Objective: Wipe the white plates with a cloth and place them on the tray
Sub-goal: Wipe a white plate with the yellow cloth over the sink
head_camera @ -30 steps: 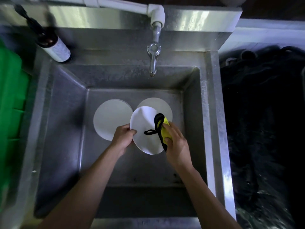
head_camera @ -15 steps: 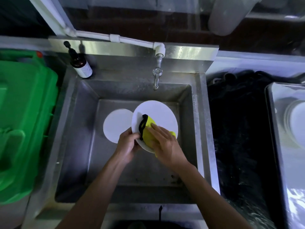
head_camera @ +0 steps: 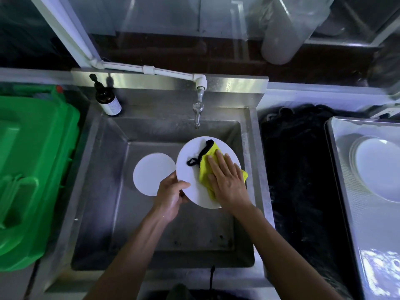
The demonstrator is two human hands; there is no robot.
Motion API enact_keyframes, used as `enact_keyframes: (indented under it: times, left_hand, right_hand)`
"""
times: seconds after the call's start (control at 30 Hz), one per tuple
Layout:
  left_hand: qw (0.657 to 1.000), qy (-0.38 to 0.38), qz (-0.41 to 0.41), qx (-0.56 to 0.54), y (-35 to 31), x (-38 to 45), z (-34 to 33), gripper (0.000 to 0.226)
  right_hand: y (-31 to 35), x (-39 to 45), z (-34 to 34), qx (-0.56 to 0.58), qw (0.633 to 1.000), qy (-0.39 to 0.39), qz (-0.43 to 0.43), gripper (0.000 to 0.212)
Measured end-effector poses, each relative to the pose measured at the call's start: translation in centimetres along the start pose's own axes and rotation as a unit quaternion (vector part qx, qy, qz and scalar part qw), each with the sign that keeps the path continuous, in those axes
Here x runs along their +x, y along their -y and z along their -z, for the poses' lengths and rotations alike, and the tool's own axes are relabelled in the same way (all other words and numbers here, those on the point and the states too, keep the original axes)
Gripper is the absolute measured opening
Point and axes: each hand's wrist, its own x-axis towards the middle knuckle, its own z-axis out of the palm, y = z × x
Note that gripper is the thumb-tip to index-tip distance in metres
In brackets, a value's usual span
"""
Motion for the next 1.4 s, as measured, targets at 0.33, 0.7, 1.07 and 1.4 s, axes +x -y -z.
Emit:
enact_keyframes:
  times: [0.33,0.7,1.07,1.4]
  left_hand:
    - [0.998,0.049,-0.001,0.039,0.0,-0.5,-0.5,0.045]
    - [0.997,0.066,0.001,0.048,-0.3,-0.3,0.5,0.038]
    - [0.998,0.035,-0.008,0.060,-1.5,-0.7,0.8,0.044]
    - [0.998,-0.012,-0.028,0.048,-1.8,-1.1,0.3,0.042]
  right_hand:
    - [2.2,2.6,0.3,-0.008,0.999,-0.004,0.047,0.059]
    - [2.3,0.7,-0.6,-0.017,0.994,0.016,0.108,0.056]
    - [1.7,4.7,0.7,-0.002,0.996,-0.057,0.075,0.057]
    - [-1.2,3.7,-0.4,0.011,0.996,-0.072,-0.046,0.057]
